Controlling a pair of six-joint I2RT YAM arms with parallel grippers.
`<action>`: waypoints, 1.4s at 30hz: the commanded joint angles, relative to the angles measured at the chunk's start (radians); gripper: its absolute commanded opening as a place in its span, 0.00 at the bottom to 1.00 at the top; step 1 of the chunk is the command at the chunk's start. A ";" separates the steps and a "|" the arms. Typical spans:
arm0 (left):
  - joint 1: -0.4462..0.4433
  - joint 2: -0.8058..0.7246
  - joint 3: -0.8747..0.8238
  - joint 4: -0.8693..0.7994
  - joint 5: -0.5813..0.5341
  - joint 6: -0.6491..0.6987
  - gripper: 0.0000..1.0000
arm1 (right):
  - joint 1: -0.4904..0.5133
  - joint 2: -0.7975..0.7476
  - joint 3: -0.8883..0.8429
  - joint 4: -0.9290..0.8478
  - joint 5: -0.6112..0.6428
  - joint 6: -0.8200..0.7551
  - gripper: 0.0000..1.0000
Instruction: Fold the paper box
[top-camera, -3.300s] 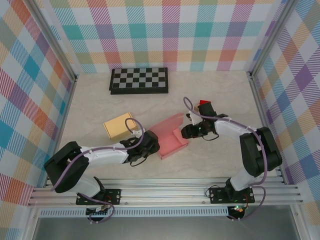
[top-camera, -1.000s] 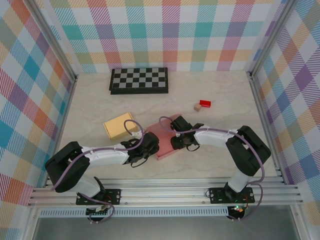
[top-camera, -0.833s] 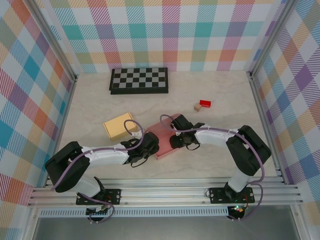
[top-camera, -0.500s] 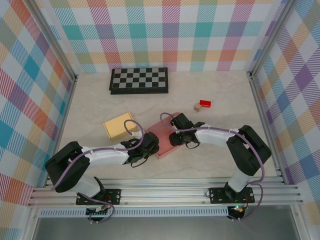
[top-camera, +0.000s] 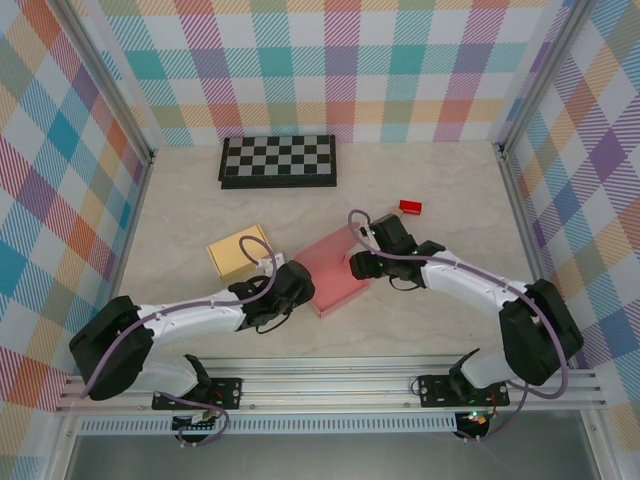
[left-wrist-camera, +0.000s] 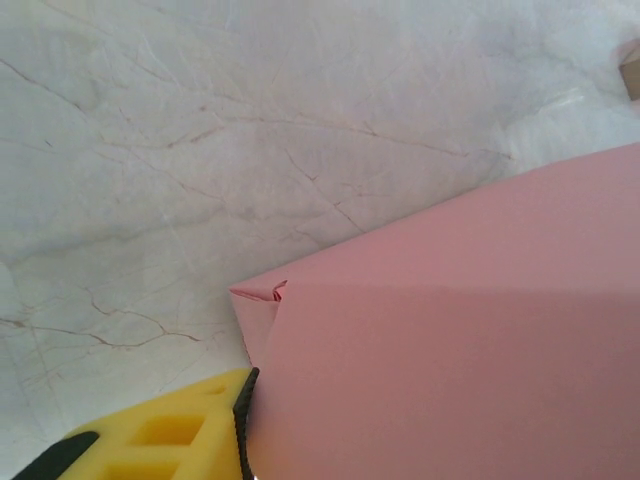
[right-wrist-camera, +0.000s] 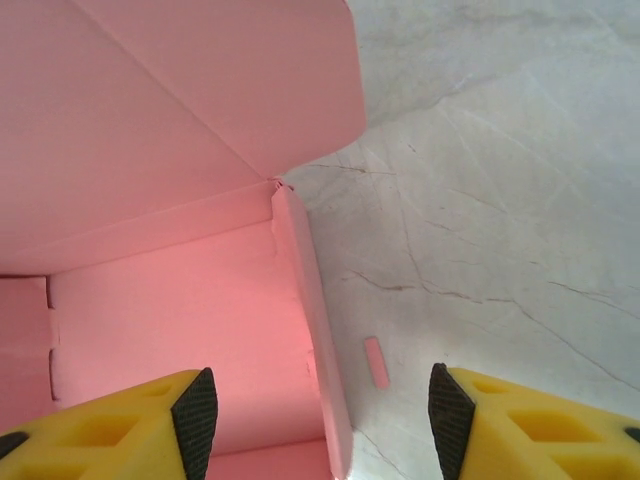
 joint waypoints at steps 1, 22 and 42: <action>-0.010 -0.071 0.009 -0.088 -0.055 0.041 0.38 | -0.013 -0.065 0.004 -0.082 0.001 -0.083 0.61; 0.155 -0.364 0.219 -0.387 -0.036 0.120 0.90 | -0.335 0.200 0.660 -0.343 -0.338 -0.051 1.00; 0.151 -0.016 0.302 -0.268 0.148 -0.295 0.92 | -0.224 0.448 0.727 -0.428 -0.565 -0.048 1.00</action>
